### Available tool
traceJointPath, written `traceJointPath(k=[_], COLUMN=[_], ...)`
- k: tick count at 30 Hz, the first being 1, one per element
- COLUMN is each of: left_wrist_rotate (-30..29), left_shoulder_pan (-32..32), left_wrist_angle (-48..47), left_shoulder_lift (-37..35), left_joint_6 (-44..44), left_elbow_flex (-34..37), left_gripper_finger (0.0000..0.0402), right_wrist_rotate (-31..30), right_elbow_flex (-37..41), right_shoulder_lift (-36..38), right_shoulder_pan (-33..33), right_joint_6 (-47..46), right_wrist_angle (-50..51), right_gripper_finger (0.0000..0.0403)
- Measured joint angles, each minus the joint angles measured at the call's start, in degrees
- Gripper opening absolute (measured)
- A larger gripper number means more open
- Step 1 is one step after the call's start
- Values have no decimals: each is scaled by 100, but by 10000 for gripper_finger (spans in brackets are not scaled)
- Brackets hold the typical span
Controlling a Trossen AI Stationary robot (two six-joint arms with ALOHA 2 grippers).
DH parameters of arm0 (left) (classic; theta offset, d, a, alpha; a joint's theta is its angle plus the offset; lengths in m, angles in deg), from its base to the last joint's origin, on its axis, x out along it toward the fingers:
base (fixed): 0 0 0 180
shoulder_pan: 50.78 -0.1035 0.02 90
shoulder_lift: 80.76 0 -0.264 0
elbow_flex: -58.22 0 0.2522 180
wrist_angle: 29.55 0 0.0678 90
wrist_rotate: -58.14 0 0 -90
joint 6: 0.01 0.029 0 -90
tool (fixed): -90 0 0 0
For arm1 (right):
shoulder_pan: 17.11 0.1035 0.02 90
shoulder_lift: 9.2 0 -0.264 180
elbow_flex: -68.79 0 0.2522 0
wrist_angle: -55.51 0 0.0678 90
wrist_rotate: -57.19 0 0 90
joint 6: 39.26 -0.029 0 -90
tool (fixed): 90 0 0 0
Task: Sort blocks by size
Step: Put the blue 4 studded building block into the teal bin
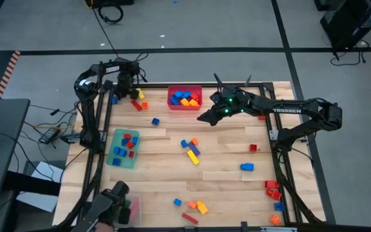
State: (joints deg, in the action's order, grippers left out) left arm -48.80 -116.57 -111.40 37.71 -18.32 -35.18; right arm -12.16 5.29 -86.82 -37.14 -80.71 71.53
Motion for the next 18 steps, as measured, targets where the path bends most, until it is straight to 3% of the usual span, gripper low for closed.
traceJointPath(k=[18], left_wrist_rotate=[182], left_shoulder_pan=[35], left_wrist_angle=[10], left_shoulder_lift=[-69], left_joint_6=[-20], left_elbow_flex=[-55], left_gripper_finger=[0], right_wrist_rotate=[2], right_elbow_flex=[0], right_shoulder_lift=[0], right_shoulder_pan=[-20], right_joint_6=[8], right_wrist_angle=[-11], right_gripper_finger=[230])
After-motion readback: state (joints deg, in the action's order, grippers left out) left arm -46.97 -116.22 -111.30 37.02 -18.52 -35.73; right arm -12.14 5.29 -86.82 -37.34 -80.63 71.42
